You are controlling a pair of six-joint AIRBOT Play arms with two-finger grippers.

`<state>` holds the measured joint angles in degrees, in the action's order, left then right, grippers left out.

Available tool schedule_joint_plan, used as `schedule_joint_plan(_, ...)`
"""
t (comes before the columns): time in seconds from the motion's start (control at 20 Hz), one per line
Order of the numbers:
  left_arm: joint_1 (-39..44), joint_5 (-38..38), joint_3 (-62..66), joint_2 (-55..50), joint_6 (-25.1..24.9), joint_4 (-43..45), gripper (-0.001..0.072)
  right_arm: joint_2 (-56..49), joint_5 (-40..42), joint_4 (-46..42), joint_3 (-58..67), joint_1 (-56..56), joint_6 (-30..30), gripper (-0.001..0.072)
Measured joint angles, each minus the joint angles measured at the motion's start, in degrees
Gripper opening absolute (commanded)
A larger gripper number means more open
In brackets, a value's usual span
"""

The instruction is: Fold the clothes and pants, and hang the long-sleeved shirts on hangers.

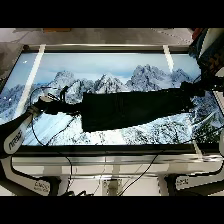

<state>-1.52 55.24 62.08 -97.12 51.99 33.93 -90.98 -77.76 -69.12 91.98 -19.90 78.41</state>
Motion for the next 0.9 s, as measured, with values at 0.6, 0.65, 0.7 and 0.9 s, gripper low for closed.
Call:
schedule_joint_plan(0.6, 5.55, 3.48, 0.76, 4.87, -2.47, -4.96, 0.0015, -0.2, 8.72, 4.02, -0.76, 17.88, -2.47, 0.0042)
schedule_joint_plan(0.65, 4.87, 4.2, 0.96, 7.52, -1.11, -3.45, 0.0016, -0.46, 10.19, 3.98, -0.94, 20.28, -2.36, 0.0042)
schedule_joint_plan(0.7, 4.09, 4.66, 1.07, 10.19, 0.39, -1.42, 0.0016, -0.85, 11.67, 3.96, -1.07, 22.6, -2.05, 0.0042)
schedule_joint_plan(0.9, 0.48, 7.78, 1.31, 22.91, 7.63, 8.44, 0.0015, -5.18, 16.31, 4.96, -1.4, 33.88, 1.81, 0.0041)
